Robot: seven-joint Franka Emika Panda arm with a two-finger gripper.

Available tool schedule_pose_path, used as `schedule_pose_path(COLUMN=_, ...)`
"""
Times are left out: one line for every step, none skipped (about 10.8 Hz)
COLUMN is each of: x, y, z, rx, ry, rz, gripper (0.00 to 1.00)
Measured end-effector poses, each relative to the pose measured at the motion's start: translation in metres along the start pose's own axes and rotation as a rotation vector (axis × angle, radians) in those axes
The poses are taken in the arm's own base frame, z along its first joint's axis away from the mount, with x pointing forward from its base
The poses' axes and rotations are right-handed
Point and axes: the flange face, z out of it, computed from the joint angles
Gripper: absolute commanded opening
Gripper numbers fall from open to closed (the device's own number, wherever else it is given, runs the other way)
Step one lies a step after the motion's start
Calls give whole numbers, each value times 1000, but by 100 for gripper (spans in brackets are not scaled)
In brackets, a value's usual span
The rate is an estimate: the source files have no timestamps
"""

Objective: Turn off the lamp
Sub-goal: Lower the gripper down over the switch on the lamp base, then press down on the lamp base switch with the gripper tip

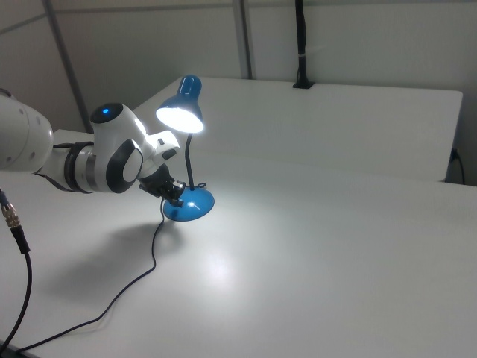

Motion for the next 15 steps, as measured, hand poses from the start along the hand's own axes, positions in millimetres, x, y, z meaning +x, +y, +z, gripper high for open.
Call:
schedule_pose_path(x=1, y=0, z=1, rx=2, ry=20, rz=0, gripper=0)
schedule_pose_path(x=2, y=0, z=3, rx=3, ry=32, rz=0, gripper=0)
schedule_pose_path(x=1, y=-1, z=7, rx=5, ry=36, rz=0, gripper=0)
schedule_pose_path(x=1, y=-1, z=10, rx=6, ry=34, rz=-1, gripper=0)
schedule_pose_path(x=1, y=-1, z=13, rx=6, ry=31, rz=-2, gripper=0)
schedule_pose_path(x=0, y=-1, z=14, rx=5, ry=29, rz=-5, gripper=0)
schedule_pose_path(x=0, y=-1, z=15, rx=5, ry=27, rz=-7, gripper=0)
schedule_pose_path(x=0, y=-1, z=16, rx=5, ry=27, rz=-7, gripper=0)
schedule_pose_path(x=0, y=-1, z=16, rx=5, ry=27, rz=-7, gripper=0)
schedule_pose_path(x=-1, y=-1, z=16, rx=5, ry=27, rz=-7, gripper=0)
schedule_pose_path(x=-1, y=-1, z=16, rx=5, ry=26, rz=-7, gripper=0)
schedule_pose_path(x=-1, y=-1, z=17, rx=5, ry=25, rz=-7, gripper=0)
schedule_pose_path(x=-3, y=-1, z=19, rx=5, ry=20, rz=-7, gripper=0)
schedule_pose_path(x=-2, y=-1, z=19, rx=5, ry=20, rz=-7, gripper=0)
schedule_pose_path(x=-2, y=-1, z=19, rx=5, ry=20, rz=-7, gripper=0)
